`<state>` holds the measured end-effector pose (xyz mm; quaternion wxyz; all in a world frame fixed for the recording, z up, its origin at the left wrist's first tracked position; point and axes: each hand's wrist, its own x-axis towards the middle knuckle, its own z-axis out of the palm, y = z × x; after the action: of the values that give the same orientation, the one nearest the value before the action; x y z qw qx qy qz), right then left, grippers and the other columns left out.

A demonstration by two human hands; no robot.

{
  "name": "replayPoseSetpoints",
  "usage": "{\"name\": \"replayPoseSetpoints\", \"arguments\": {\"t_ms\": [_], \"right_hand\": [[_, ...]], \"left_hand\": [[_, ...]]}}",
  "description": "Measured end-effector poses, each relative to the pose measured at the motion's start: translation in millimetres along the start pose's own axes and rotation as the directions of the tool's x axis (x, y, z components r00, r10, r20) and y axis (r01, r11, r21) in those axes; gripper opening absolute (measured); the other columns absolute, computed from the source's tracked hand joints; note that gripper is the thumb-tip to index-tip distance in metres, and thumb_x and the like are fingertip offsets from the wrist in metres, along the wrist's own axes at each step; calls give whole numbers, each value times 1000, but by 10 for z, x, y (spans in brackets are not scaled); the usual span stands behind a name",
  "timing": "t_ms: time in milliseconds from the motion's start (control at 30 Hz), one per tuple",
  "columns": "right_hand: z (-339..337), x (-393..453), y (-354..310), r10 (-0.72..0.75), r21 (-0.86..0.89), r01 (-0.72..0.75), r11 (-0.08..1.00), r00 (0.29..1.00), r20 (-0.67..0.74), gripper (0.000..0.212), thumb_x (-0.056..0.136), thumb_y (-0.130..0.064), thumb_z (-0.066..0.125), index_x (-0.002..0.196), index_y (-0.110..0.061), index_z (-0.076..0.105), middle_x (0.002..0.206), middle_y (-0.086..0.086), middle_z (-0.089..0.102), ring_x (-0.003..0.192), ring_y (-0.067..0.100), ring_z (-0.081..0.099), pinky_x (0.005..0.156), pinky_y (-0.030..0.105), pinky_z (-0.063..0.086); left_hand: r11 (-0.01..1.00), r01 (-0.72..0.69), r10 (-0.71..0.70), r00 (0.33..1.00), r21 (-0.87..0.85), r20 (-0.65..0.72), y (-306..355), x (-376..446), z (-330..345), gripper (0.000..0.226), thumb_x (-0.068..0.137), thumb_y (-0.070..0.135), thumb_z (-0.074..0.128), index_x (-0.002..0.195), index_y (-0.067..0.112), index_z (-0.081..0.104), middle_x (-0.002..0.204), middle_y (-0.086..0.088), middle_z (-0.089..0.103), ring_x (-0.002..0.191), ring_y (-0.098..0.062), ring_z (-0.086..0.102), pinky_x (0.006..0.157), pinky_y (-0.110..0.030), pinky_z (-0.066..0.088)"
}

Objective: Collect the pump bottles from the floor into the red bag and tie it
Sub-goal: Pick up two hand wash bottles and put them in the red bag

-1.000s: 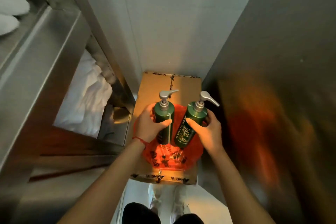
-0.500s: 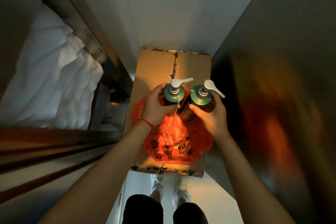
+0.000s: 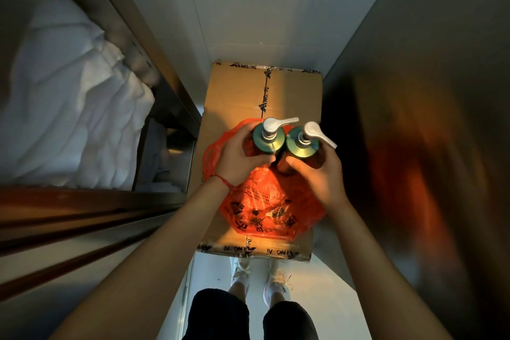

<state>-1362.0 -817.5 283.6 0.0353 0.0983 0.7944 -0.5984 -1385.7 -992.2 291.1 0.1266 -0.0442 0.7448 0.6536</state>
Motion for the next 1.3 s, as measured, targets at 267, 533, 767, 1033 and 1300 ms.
{"name": "replayPoseSetpoints", "arguments": {"t_ms": [267,533,767,1033,1300], "right_hand": [[-20,-78,-14,8,62,-7,998,1000,-20,60,70,-10,77,121,-25,50,118,-16,58,114,2,54,102,22,39],[-6,-117,-61,12,32,-10,999,999,-49,57,69,-17,76,121,-23,54,119,-6,61,116,10,55,103,29,40],[-56,-255,-152,54,50,-51,997,997,-63,58,72,-10,75,125,-12,52,127,7,58,118,16,54,104,29,40],[-47,-346,-220,95,55,-90,994,991,-94,57,73,-15,74,126,-16,52,127,5,59,119,15,53,106,42,40],[-187,-825,-344,105,-12,-107,994,988,-111,51,82,-25,67,129,-23,48,129,-1,56,118,12,53,100,25,40]], "left_hand": [[1000,24,-24,999,11,-39,45,-28,0,61,68,-4,73,122,11,49,105,9,58,97,-1,54,81,-6,44],[998,57,-57,997,14,-42,25,-48,3,65,72,0,71,129,16,44,120,-2,56,114,-17,52,92,-24,44],[995,98,-95,990,25,-104,37,-213,16,69,75,4,70,135,12,37,132,-6,49,121,-22,46,101,-35,39],[991,68,-56,993,119,-99,90,-325,-14,62,79,8,66,135,11,39,134,-11,49,123,-20,45,104,-36,37],[932,18,24,994,362,-109,212,-860,-18,54,86,24,59,135,11,40,140,-13,42,129,-24,38,109,-41,30]]}}
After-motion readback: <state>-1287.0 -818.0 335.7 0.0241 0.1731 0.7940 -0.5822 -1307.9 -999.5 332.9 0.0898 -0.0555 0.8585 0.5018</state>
